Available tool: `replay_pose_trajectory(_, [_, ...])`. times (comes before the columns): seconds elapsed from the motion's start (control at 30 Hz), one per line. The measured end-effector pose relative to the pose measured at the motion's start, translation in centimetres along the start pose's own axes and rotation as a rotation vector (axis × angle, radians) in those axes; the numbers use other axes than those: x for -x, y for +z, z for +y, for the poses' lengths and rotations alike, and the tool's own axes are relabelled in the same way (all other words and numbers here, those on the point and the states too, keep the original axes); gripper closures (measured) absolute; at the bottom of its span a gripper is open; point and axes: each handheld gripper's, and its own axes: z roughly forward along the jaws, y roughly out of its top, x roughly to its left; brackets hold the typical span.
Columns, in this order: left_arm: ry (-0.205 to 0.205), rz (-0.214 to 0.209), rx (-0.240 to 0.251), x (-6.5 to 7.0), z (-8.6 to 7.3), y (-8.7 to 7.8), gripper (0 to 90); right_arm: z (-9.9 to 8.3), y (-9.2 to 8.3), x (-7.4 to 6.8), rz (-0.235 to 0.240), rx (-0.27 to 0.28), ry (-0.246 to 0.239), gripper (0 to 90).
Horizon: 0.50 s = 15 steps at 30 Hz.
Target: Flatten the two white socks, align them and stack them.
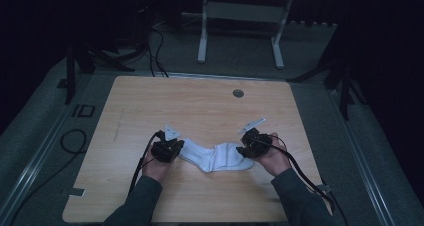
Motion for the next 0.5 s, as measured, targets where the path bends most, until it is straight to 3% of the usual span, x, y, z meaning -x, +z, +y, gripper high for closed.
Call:
replay_pose_trajectory(0.23, [0.010,0.009,-0.025,0.0,-0.7,0.4,89.9,-0.8,1.2,0.7,0.007,-0.036,0.053,61.5])
replay_pose_trajectory(0.4, [0.006,0.008,-0.030,0.0,-0.9,0.3,89.9,-0.8,2.6,1.0,0.038,-0.055,0.097,61.6])
replay_pose_trajectory(0.5, [0.001,0.011,-0.030,0.0,-1.0,0.2,90.0,-0.5,3.2,0.7,0.039,-0.068,0.076,78.0])
